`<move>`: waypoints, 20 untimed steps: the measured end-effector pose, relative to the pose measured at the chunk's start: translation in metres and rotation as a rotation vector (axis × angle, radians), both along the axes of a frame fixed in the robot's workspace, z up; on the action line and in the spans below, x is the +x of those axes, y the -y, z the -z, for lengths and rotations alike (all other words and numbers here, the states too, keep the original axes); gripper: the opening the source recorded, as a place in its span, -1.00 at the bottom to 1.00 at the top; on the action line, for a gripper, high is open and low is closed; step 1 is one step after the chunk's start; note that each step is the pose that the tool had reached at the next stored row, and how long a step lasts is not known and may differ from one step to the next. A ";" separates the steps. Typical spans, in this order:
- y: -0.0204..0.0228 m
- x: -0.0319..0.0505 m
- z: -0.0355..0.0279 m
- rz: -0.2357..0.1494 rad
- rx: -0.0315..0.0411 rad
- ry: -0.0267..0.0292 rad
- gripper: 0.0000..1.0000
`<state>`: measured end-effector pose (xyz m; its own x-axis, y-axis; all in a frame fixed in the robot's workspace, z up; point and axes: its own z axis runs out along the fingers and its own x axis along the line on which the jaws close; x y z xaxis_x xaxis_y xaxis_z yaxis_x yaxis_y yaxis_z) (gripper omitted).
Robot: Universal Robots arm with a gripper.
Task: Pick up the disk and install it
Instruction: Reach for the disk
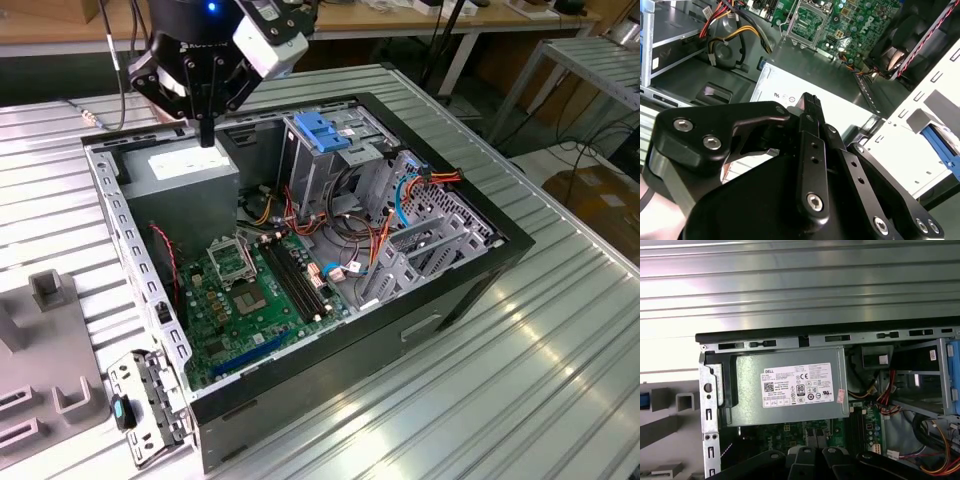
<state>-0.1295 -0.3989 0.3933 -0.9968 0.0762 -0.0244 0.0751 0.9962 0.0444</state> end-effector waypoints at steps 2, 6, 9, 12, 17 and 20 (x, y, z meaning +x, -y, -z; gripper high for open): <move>0.0000 -0.0007 0.0000 0.000 0.0000 0.0000 -0.79; 0.0000 -0.0015 0.0000 0.000 0.0000 0.0000 -0.79; 0.0000 -0.0023 0.0000 0.000 0.0000 0.0000 -0.79; 0.0000 -0.0029 0.0000 0.000 0.0000 0.0000 -0.79; 0.0000 -0.0040 0.0000 0.000 0.0000 0.0000 -0.79; 0.0000 -0.0047 0.0000 0.000 0.0000 -0.0001 -0.79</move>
<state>-0.1342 -0.3989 0.3933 -0.9968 0.0762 -0.0243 0.0751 0.9962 0.0444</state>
